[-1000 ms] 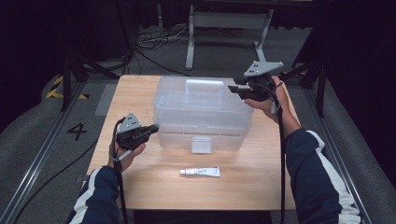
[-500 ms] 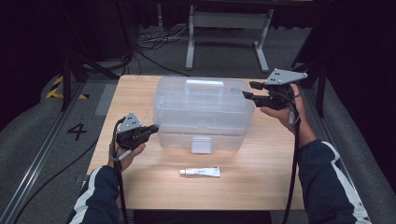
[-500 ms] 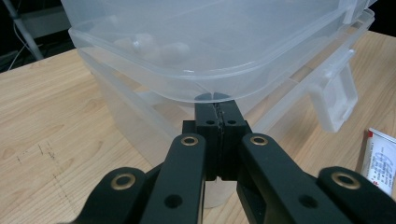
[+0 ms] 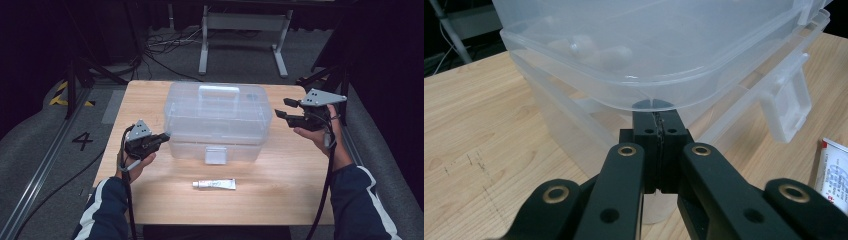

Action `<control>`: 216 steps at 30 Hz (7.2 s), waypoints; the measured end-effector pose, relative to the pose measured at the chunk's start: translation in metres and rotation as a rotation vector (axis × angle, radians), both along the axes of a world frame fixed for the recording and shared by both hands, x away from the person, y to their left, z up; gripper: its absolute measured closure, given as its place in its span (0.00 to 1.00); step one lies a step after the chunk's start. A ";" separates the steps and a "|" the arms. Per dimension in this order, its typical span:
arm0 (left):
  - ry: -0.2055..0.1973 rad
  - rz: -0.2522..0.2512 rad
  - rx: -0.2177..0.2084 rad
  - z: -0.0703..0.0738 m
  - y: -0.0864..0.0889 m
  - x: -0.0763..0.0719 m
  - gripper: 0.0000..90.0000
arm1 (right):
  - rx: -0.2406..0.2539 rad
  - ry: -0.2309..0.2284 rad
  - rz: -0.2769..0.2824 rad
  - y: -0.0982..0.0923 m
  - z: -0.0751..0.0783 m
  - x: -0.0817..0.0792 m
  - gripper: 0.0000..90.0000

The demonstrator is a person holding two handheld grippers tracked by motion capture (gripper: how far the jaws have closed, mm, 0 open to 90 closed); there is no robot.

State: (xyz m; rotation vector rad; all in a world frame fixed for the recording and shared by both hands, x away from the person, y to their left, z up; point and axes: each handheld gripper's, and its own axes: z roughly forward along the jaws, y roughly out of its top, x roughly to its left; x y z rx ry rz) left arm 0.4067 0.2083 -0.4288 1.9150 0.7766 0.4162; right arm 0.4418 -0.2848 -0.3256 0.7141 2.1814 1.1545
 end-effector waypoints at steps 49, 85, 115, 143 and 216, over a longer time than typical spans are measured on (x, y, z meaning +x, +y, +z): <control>-0.009 0.017 0.011 0.000 0.000 -0.001 0.90 | -0.007 0.026 0.115 0.007 -0.080 -0.019 0.43; -0.041 -0.005 0.101 0.002 -0.006 -0.010 0.65 | 0.097 -0.132 0.060 0.009 -0.057 -0.021 0.54; -0.078 -0.120 0.197 0.014 -0.029 -0.019 0.61 | 0.157 -0.209 -0.044 0.024 -0.035 -0.004 0.69; -0.026 -0.221 0.288 0.005 -0.064 -0.003 0.56 | 0.236 -0.220 -0.119 0.031 -0.021 0.019 0.70; 0.005 -0.341 0.398 0.002 -0.069 0.019 0.85 | 0.202 -0.191 -0.352 0.060 -0.004 0.074 0.86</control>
